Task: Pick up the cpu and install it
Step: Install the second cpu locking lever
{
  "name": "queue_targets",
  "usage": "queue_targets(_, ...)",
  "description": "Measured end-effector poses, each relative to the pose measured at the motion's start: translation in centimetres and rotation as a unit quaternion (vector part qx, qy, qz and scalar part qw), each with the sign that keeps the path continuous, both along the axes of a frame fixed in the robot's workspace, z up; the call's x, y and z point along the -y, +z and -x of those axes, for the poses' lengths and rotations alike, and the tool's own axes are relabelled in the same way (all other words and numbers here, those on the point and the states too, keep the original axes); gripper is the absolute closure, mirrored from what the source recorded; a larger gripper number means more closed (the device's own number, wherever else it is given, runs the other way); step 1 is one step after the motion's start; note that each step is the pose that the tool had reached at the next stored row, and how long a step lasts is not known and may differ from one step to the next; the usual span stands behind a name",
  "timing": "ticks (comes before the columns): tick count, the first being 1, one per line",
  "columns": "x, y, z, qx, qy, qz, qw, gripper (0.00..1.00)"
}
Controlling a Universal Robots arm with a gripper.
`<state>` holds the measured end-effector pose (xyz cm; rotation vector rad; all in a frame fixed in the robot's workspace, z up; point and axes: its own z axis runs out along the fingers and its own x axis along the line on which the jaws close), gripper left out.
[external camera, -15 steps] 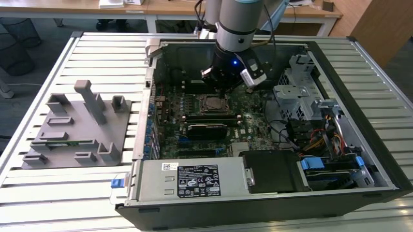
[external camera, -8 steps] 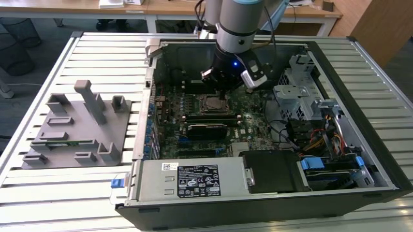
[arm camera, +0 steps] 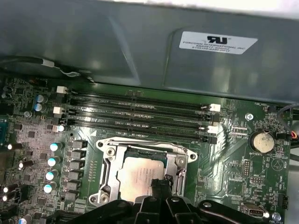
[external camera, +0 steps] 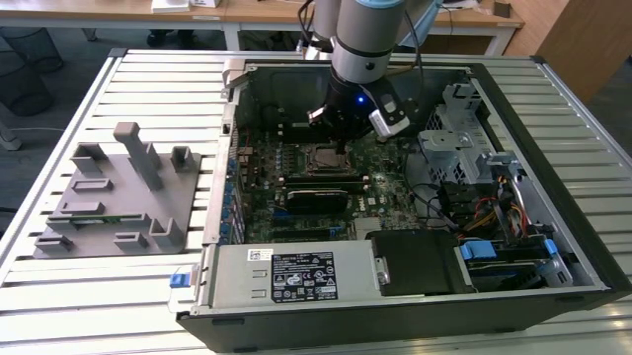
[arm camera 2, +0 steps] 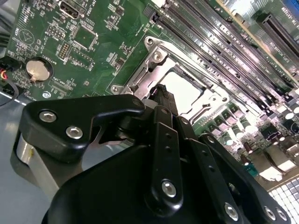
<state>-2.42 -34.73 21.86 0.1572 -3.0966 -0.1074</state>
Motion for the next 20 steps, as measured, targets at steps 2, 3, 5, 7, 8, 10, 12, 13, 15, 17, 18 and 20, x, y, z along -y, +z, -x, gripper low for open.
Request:
queue_targets(2, 0.02, 0.06, 0.0, 0.0001, 0.0, -0.0002, 1.0, 0.89)
queue_targets(3, 0.03, 0.06, 0.0, 0.0001, 0.0, -0.0002, 1.0, 0.89)
queue_targets(5, 0.08, 0.07, 0.0, 0.0, 0.0, 0.0, 1.0, 0.89)
queue_targets(7, 0.14, 0.07, 0.0, 0.0, 0.0, 0.0, 1.0, 0.89)
queue_targets(8, 0.15, 0.07, 0.0, 0.0, 0.0, 0.0, 1.0, 0.89)
queue_targets(10, 0.18, 0.07, 0.0, 0.0, 0.0, 0.0003, 1.0, 0.89)
queue_targets(12, 0.18, 0.07, 0.0, 0.0, 0.0, 0.0008, 1.0, 0.89)
queue_targets(13, 0.18, 0.07, 0.0, 0.0, 0.0, 0.0009, 1.0, 0.89)
queue_targets(15, 0.18, 0.22, 0.0, -0.0001, 0.0, 0.0017, 1.0, 0.89)
queue_targets(17, 0.18, 0.63, 0.0, 0.0, 0.0, 0.0016, 1.0, 0.89)
queue_targets(18, 0.18, 0.8, 0.0, 0.0, 0.0, 0.0017, 1.0, 0.89)
queue_targets(20, 0.19, 0.93, 0.0, 0.0, 0.0, 0.0017, 1.0, 0.89)
